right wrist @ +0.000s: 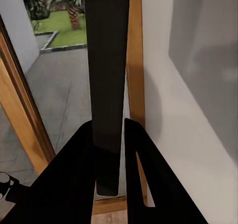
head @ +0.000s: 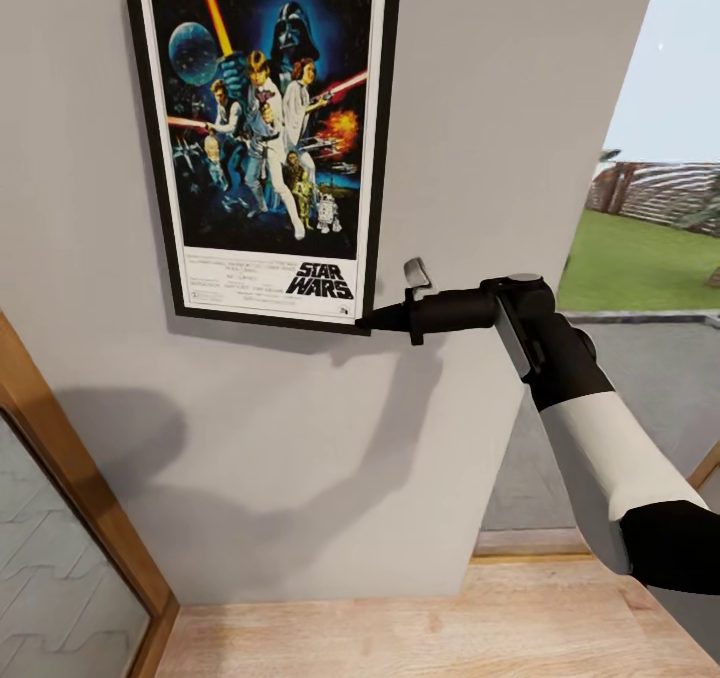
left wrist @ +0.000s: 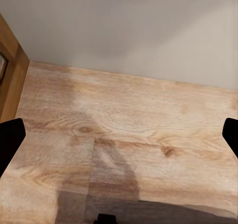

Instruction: Pick up the poster from the kitchen countertop and hang it on one of the wall nails in the kitchen.

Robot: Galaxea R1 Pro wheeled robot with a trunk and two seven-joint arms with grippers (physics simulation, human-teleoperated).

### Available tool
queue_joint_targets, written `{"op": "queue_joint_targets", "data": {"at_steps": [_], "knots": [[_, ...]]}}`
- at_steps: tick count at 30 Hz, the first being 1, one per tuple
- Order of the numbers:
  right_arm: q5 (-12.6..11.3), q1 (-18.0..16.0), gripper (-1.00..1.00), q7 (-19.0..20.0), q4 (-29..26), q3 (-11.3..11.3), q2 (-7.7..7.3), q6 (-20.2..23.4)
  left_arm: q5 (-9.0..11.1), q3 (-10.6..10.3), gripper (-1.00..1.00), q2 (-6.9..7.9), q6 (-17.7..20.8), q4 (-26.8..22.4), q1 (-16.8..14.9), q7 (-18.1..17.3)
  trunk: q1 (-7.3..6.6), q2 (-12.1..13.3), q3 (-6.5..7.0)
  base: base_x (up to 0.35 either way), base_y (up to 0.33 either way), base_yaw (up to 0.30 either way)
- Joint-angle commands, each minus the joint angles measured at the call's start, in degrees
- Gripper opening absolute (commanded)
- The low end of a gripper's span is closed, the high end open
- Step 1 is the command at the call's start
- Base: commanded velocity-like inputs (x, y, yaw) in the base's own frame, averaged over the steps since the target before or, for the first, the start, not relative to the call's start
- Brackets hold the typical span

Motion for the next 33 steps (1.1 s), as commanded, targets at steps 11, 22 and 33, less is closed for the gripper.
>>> {"op": "queue_joint_targets", "data": {"at_steps": [11,22,33], "knots": [[-0.36,0.04,-1.00,-0.03,0.19,0.19,-0.07,0.64,0.52,0.09,1.00,-0.01,0.05,-0.10,0.00,-0.38,0.04,-0.12,0.05,0.000,0.000,0.000],[-0.23,0.27,-1.00,-0.11,0.29,0.25,-0.07,0.48,0.49,0.10,1.00,-0.01,0.05,-0.12,0.00,-0.38,0.04,-0.12,0.06,0.000,0.000,0.000],[-0.08,1.43,-1.00,-0.12,0.36,0.25,-0.07,0.23,0.51,0.11,1.00,-0.01,0.05,-0.12,0.00,-0.38,0.04,-0.12,0.06,0.000,0.000,0.000]]}}
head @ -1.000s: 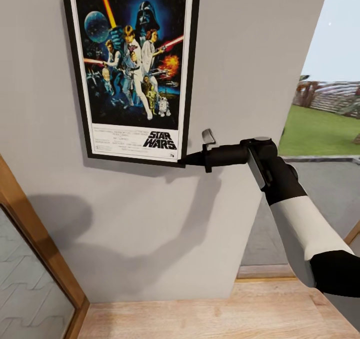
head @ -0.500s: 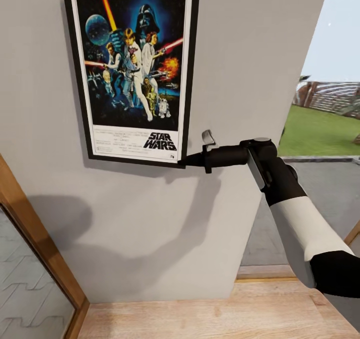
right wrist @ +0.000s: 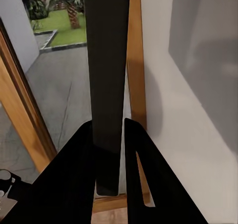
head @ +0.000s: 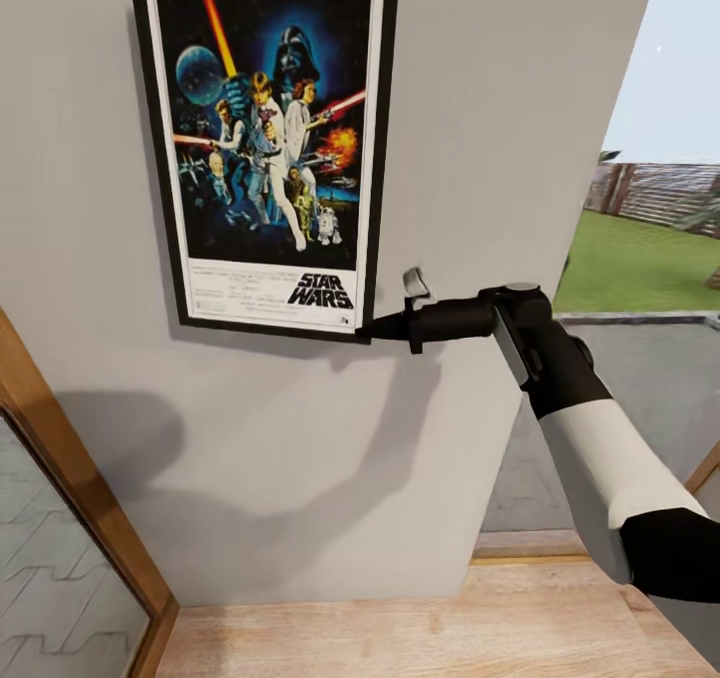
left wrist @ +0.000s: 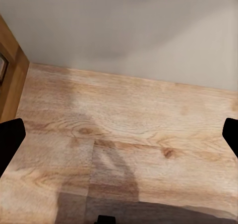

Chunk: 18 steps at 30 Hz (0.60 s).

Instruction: Pick up the poster from the kitchen countertop and hang it on one of the wall nails in the kitchen.

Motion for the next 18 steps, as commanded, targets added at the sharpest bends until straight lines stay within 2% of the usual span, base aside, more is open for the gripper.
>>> {"op": "queue_joint_targets", "data": {"at_steps": [1,18], "knots": [[-0.47,-0.01,-1.00,-0.03,0.01,0.17,-0.07,0.67,0.51,0.08,1.00,-0.01,0.05,-0.04,0.00,-0.38,0.04,-0.12,-0.11,0.000,0.000,0.000],[-0.47,0.89,-1.00,0.03,1.42,0.18,-0.07,-2.50,0.51,0.15,1.00,-0.01,0.03,-0.04,0.00,-0.38,0.04,-0.12,-0.11,0.000,0.000,0.000]]}}
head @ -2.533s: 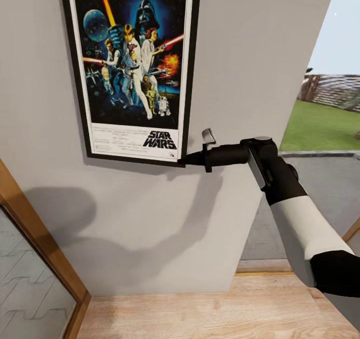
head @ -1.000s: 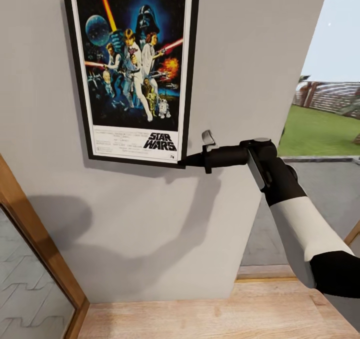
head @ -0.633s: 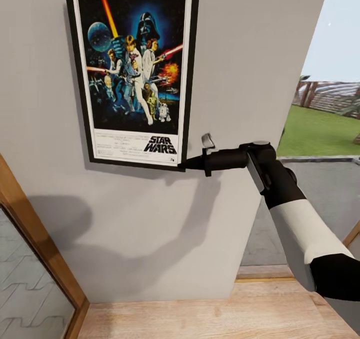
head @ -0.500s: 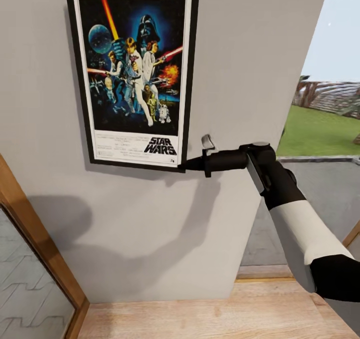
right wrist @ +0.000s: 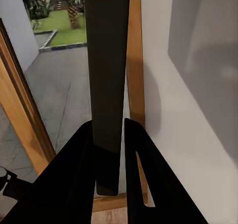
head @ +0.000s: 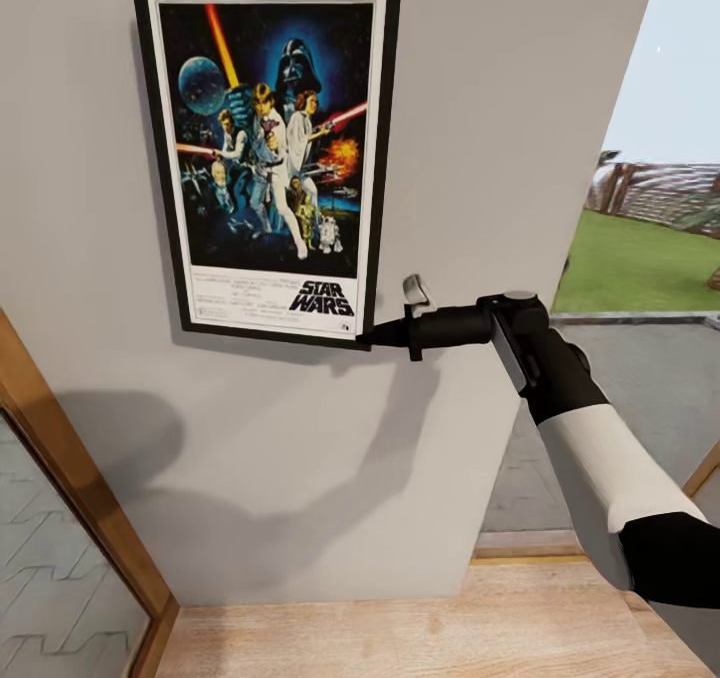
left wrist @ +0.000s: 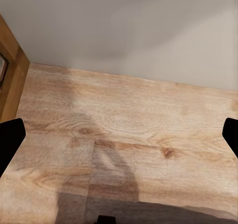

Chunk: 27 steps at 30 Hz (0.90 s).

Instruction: Pick up the poster from the kitchen countertop and hang it on one of the wall nails in the kitchen.

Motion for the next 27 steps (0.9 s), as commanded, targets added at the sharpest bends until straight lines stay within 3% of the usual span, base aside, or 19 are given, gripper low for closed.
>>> {"op": "queue_joint_targets", "data": {"at_steps": [1,14,27], "knots": [[-0.47,-0.04,-1.00,-0.01,0.03,0.17,-0.07,0.68,0.49,0.09,1.00,-0.01,0.05,-0.04,0.00,-0.38,0.04,-0.12,-0.11,0.000,0.000,0.000],[-0.45,0.81,-1.00,0.04,-0.08,0.17,-0.07,0.43,0.48,0.09,1.00,-0.01,0.07,-0.04,0.00,-0.38,0.04,-0.12,-0.11,0.000,0.000,0.000],[-0.45,1.62,-1.00,0.10,0.00,0.23,-0.07,-2.54,0.47,0.08,1.00,-0.01,0.03,-0.04,0.00,-0.38,0.04,-0.12,-0.11,0.000,0.000,0.000]]}}
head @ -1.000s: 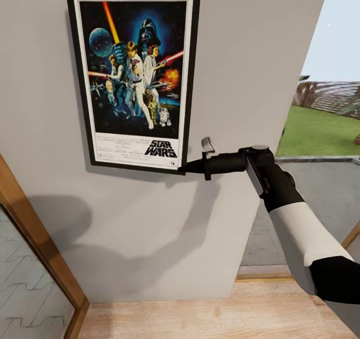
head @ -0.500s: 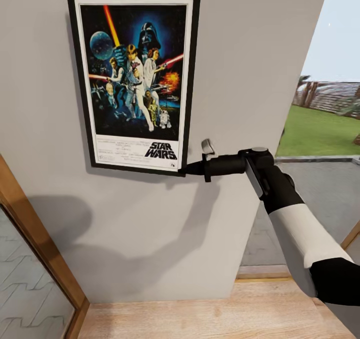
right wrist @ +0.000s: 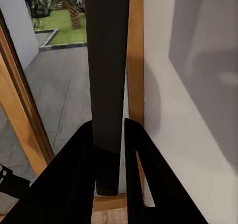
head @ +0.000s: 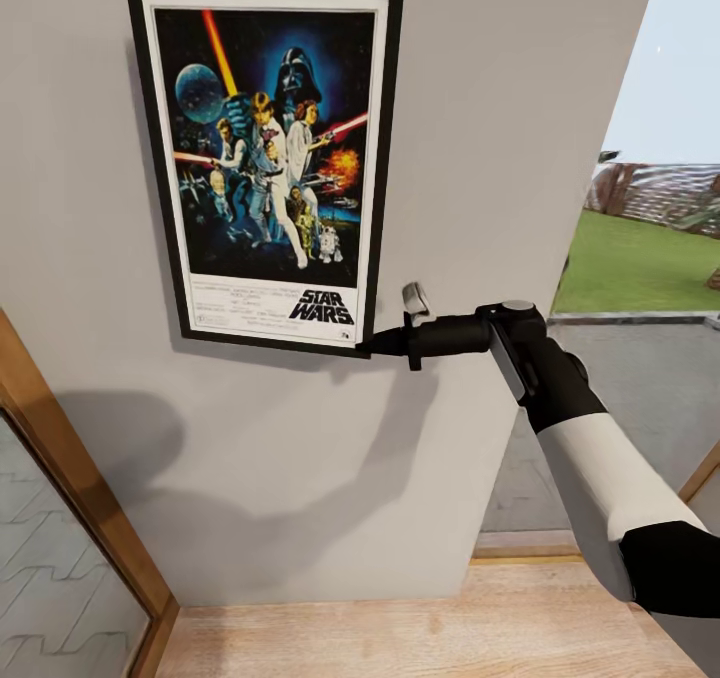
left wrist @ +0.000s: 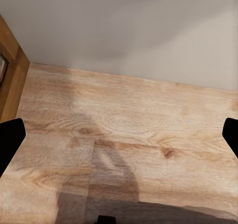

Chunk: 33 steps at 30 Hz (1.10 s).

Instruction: Pick up the poster from the kitchen countertop and hang it on one of the wall nails in the kitchen.

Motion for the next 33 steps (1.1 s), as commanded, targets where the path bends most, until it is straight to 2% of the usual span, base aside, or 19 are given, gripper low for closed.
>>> {"op": "queue_joint_targets", "data": {"at_steps": [1,12,20,33], "knots": [[-0.47,-0.06,-1.00,0.00,0.01,0.16,-0.07,0.70,0.51,0.09,1.00,-0.01,0.06,-0.04,0.00,-0.38,0.04,-0.12,-0.11,0.000,0.000,0.000],[-0.47,-0.05,-1.00,0.00,0.09,0.16,-0.07,0.67,0.51,0.09,1.00,-0.01,0.09,-0.04,-0.01,-0.38,0.04,-0.12,-0.11,0.000,0.005,0.000],[-0.47,-0.02,-1.00,-0.01,0.10,0.18,-0.07,0.65,0.50,0.09,1.00,-0.01,0.09,0.04,-0.01,-0.38,0.04,-0.12,-0.11,0.000,0.141,0.000],[-0.47,-0.04,-1.00,-0.06,0.14,0.17,-0.07,0.65,0.50,0.07,1.00,-0.01,0.09,0.05,-0.01,-0.38,0.04,-0.12,-0.11,0.000,0.025,0.000]]}}
